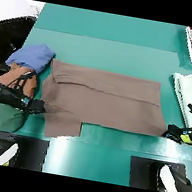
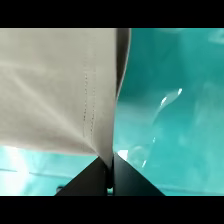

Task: Fold the shirts.

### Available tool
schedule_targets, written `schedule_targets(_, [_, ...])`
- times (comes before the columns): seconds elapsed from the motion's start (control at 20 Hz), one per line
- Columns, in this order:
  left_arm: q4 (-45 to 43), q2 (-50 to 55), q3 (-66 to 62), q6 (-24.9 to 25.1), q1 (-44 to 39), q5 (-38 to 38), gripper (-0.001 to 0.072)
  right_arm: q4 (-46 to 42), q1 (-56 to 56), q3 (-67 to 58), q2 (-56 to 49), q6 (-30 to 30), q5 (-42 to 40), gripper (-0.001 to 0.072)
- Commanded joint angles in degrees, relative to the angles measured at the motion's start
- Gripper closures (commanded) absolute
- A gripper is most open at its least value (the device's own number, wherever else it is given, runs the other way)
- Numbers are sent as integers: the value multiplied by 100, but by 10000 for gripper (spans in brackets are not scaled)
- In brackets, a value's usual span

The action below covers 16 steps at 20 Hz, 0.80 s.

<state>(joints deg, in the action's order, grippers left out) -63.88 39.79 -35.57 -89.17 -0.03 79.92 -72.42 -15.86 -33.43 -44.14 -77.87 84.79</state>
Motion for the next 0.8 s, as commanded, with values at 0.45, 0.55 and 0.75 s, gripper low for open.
schedule_targets(0.45, [-42, 2573, -2162, 850, 2, -2024, 682, -55, 1246, -2686, -2601, -269, -699, 698])
schedule_targets(0.55, [-44, 3335, -2715, 914, 2, -2225, 682, -57, 1429, -3189, -3158, -269, -732, 698])
schedule_targets(0.75, [-44, 4321, -3685, 911, 2, -2463, 682, -57, 1543, -4105, -4054, -269, -702, 697])
